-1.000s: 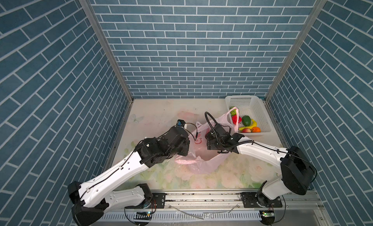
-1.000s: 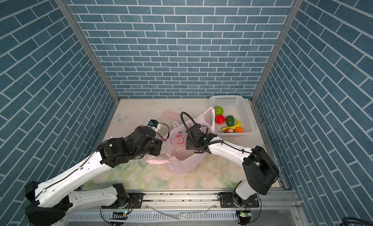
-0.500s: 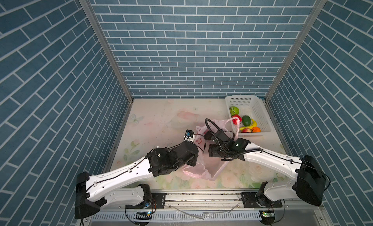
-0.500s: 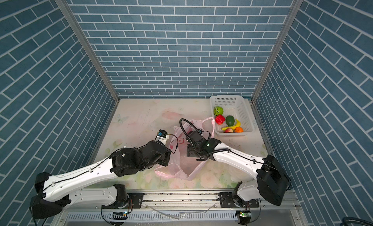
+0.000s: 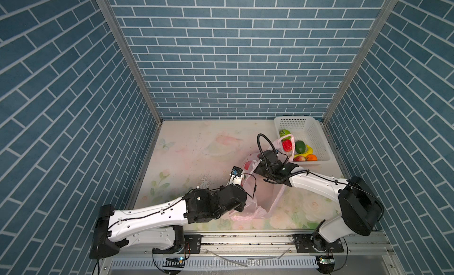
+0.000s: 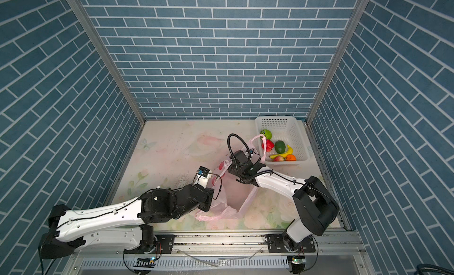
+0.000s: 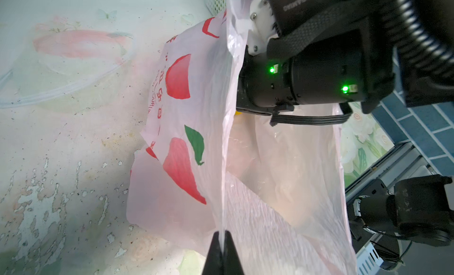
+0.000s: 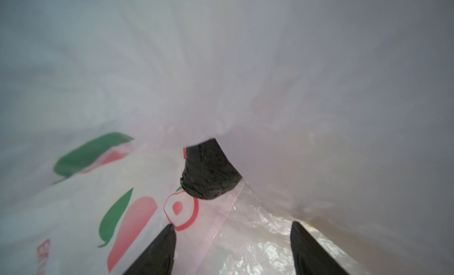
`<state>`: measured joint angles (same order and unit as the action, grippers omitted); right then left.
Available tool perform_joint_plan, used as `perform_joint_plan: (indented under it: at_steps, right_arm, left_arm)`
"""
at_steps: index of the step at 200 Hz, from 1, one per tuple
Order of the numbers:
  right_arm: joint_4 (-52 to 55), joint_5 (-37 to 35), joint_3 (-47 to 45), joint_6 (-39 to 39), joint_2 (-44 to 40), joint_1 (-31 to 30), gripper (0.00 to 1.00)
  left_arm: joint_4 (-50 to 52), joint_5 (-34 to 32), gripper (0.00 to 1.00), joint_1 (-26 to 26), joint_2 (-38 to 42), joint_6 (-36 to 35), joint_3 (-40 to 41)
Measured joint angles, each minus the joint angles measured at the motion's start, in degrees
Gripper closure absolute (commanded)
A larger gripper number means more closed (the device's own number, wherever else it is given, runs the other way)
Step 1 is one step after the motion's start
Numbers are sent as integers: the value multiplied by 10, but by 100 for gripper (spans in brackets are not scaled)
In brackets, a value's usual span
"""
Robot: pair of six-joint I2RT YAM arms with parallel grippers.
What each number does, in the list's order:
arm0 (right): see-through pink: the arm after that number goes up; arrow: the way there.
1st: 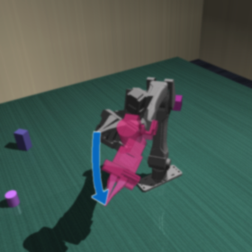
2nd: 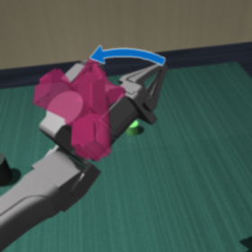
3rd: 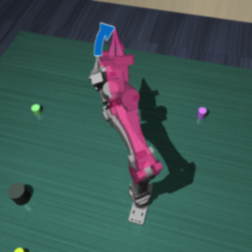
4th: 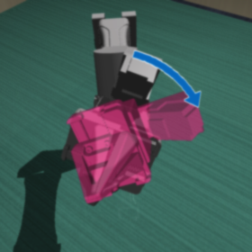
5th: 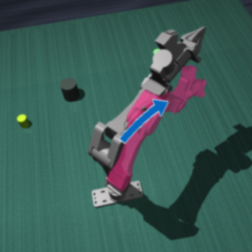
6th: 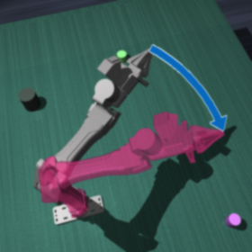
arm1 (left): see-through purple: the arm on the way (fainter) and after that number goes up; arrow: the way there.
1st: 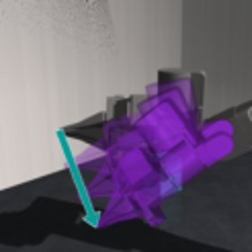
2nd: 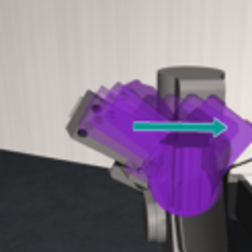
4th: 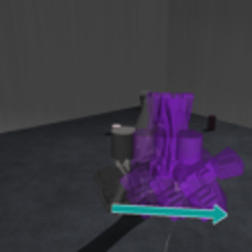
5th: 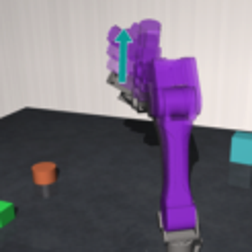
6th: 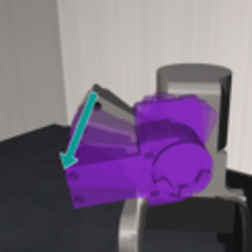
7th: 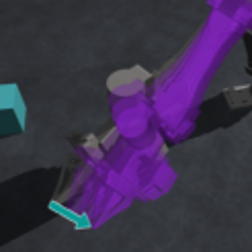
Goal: Untie the knot of the plastic bag and take out the fruit
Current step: Pick up the fruit from the plastic bag.
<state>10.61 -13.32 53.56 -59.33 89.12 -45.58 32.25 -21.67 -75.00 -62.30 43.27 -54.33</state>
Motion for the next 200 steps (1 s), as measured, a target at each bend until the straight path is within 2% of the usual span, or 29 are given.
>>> perform_joint_plan:
  at_steps: [63, 126, 151, 200]
  right_arm:
    - [-126, -7, -7, -44, 69, 2, 32]
    - [-217, -34, -12, -54, 141, 3, 26]
    - [-243, -37, -12, -57, 163, 3, 42]
    - [-288, -41, -16, -64, 168, 6, 63]
  left_arm:
    - [-27, 1, 100, -1, 16, 0, 24]
    - [-37, 9, 100, -1, 16, -4, 24]
    - [-36, 10, 100, -1, 16, -4, 24]
    - [-34, 11, 100, -1, 16, -4, 25]
